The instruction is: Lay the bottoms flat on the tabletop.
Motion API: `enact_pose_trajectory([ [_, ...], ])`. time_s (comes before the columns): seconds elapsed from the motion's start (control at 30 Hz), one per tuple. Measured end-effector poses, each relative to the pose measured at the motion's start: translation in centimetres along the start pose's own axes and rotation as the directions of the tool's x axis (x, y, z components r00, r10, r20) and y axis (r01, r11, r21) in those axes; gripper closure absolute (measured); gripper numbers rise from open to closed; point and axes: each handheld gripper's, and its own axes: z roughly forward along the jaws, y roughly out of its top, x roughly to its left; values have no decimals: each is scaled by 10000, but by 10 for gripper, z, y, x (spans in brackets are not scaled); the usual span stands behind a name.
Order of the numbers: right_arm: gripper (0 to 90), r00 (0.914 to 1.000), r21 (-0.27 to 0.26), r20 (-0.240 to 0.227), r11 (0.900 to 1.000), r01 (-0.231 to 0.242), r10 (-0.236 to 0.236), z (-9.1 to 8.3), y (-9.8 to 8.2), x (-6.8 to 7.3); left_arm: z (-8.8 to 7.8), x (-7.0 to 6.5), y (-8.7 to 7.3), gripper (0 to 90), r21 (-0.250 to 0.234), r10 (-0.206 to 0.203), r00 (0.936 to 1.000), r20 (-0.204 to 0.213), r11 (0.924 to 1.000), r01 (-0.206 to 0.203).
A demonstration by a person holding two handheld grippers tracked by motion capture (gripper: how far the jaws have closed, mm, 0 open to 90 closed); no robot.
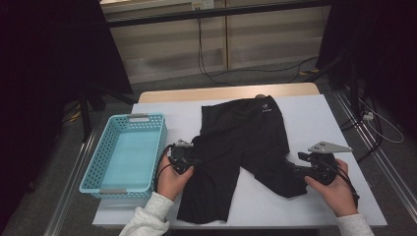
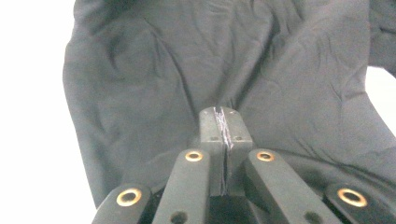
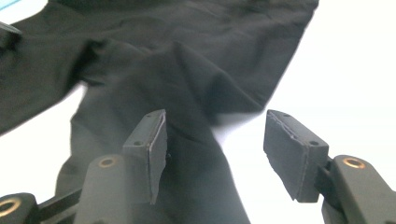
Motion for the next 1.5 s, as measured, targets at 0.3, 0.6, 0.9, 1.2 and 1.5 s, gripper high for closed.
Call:
enact_pose_trajectory([
  [0.3, 576, 9999, 1060, 123, 9944, 22, -35, 12, -20, -8, 3, -3, 0, 886, 103, 96, 10000, 16, 9999, -96],
  [0.6, 894, 9962, 1384, -809, 9894, 443, -333, 9, -25, 8, 3, -8, 3, 884, -14, 130, 9994, 322, 9999, -130],
  [0.9, 897, 9655, 211, -2603, 9998, 21, 34, -8, -2, 26, 2, -10, 8, 889, -234, 138, 9983, 558, 9996, -125],
  [1.2, 898, 9763, -991, -2010, 9899, -1011, 796, 9, 29, 11, 6, -11, 6, 889, -83, 141, 9982, 584, 9999, -136],
  [1.5, 898, 9917, 326, -603, 9932, -1115, 1133, 60, 44, -16, 8, -10, 4, 887, -37, 169, 9976, 677, 9999, -167],
])
